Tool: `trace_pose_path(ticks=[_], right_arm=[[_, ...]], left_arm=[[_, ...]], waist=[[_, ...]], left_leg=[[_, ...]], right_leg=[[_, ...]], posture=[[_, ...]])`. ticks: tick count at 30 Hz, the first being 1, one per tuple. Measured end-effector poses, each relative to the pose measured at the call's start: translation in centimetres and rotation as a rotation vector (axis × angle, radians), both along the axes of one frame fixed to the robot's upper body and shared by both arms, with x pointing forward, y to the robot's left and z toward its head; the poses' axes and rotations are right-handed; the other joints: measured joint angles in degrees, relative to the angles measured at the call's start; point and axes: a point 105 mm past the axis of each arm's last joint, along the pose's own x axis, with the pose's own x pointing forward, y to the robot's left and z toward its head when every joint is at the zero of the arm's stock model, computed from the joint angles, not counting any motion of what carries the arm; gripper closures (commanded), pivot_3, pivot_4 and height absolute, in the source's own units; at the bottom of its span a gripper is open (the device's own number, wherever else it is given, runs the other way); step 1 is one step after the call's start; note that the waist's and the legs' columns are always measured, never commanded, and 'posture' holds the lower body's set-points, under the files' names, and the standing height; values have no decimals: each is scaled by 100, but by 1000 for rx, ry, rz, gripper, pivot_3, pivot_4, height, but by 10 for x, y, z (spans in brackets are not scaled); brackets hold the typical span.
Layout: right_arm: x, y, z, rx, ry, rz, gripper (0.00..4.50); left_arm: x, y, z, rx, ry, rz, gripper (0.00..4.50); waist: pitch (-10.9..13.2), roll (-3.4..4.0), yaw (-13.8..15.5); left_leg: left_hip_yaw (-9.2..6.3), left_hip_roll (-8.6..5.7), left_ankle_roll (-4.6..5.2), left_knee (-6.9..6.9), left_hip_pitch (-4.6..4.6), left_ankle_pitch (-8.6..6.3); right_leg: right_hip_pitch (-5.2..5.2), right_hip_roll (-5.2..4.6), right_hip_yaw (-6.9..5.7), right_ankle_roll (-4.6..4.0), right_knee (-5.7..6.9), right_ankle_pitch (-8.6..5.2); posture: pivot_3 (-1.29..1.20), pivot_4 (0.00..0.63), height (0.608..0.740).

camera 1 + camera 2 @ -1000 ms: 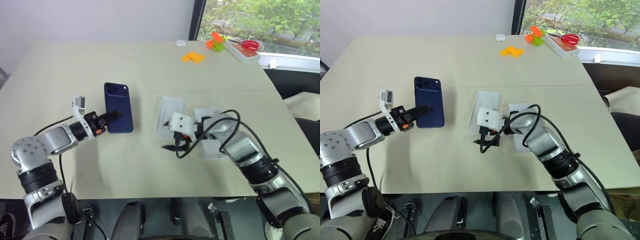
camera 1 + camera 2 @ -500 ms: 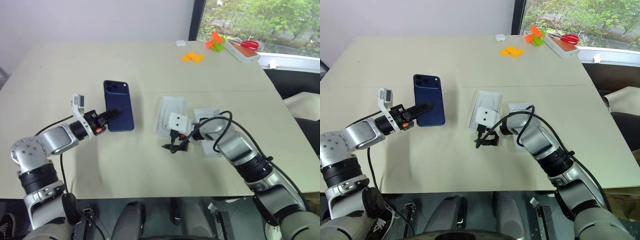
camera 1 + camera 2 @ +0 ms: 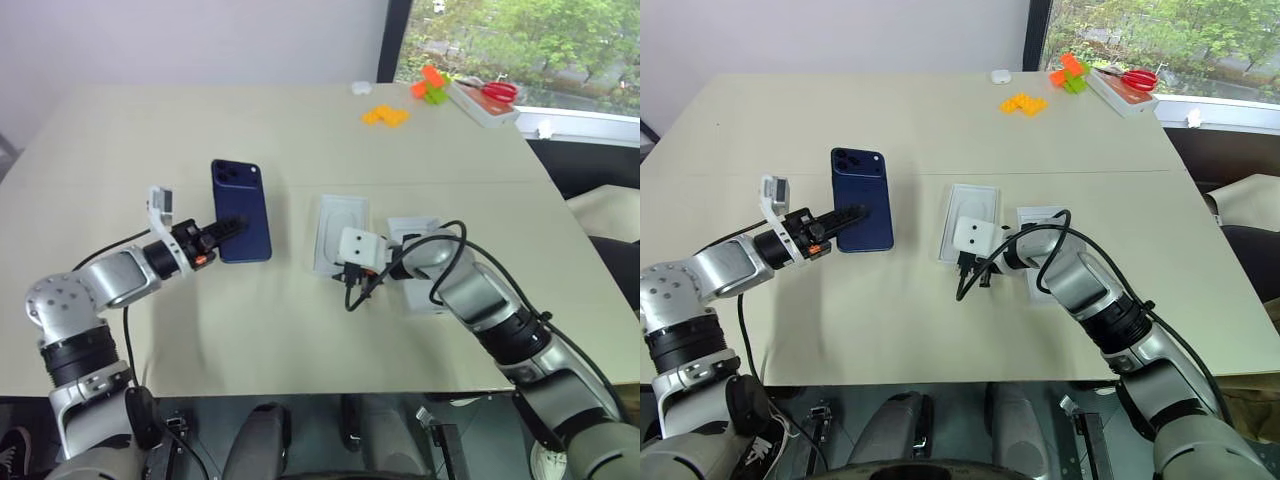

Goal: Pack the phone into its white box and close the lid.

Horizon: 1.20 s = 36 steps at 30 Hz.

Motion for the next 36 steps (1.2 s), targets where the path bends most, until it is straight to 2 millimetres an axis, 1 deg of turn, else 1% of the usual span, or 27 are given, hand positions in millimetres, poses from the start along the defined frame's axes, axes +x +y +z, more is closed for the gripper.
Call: trace_pose_path(ticks=[3, 6, 9, 11, 16, 21, 24, 28, 29, 31, 32, 34, 36], right_arm=[[-18, 0, 1, 35, 38, 67, 3440], [-30, 6, 7, 84, 64, 116, 3440], [-40, 8, 8, 103, 82, 145, 3440], [-42, 9, 6, 106, 78, 138, 3440], [-47, 26, -10, 106, 63, 121, 3440], [-47, 31, -11, 113, 51, 105, 3440], [-47, 32, -12, 115, 62, 102, 2477], [-47, 32, -14, 120, 81, 98, 448], [-47, 33, -13, 133, 86, 96, 31], [-45, 35, -7, 174, 95, 89, 31], [-43, 37, -1, 206, 92, 87, 31], [-38, 36, 19, 292, 81, 84, 31], [-34, 31, 38, 368, 69, 77, 31]], left_arm=[[0, 0, 0, 2, 0, 2, 4500], [0, 0, 1, 1, -3, 0, 4500], [-1, 2, 3, 2, -11, -1, 4500], [-1, 4, 5, 3, -17, 3, 4500], [0, 6, 8, -4, -21, 5, 4500], [0, 5, 8, -3, -20, 2, 4500], [0, 4, 8, -4, -20, -2, 4500], [-1, 3, 8, -8, -15, -6, 4500], [-1, 3, 8, -9, -13, -7, 4500], [-1, 2, 8, -12, -9, -10, 4500], [-2, 1, 8, -11, -5, -12, 4500], [-3, -2, 8, -12, 5, -28, 4500], [-4, -7, 6, -8, 17, -50, 4500]], waist=[[0, 0, 6], [0, 0, -15], [0, 0, -3], [0, 0, -2], [-2, -3, -6], [-2, -4, -6], [-2, -3, -4], [-2, -4, -3], [-2, -3, -4], [-2, -3, -3], [-2, -3, -3], [-2, -3, 3], [-2, -4, 14]], left_leg=[[-1, 1, 5, 0, -2, -3], [3, 1, 6, 0, 0, -4], [-1, 2, 3, 0, 0, -2], [1, 2, 0, 1, 2, 0], [1, 1, -6, 3, 6, 4], [0, 1, -7, 7, 13, 6], [-1, 1, -8, 7, 12, 7], [-1, 2, -8, 7, 11, 7], [-2, 2, -8, 7, 11, 7], [-2, 3, -8, 7, 10, 7], [-2, 2, -8, 7, 10, 7], [-3, 3, -8, 7, 11, 7], [-8, 2, -8, 7, 10, 6]], right_leg=[[0, -1, -1, 0, -1, 0], [-1, -1, 3, 1, -1, 0], [-1, 1, 0, 0, 2, 0], [1, 1, 0, 0, 2, 0], [2, 2, 2, 0, 11, 0], [11, 4, 1, -2, 12, 1], [10, 6, 1, -2, 13, 1], [10, 6, 1, -2, 12, 1], [9, 5, 1, -2, 12, 1], [9, 5, 1, -3, 13, 1], [9, 4, 1, -3, 13, 2], [10, 3, 1, -3, 14, 2], [11, 3, 0, -3, 14, 2]], posture=[[0, 150, 740], [0, 150, 740], [0, 150, 740], [0, 150, 740], [0, 150, 740], [0, 150, 740], [0, 150, 740], [0, 150, 740], [0, 150, 740], [0, 150, 740], [0, 150, 740], [0, 150, 740], [0, 150, 740]])
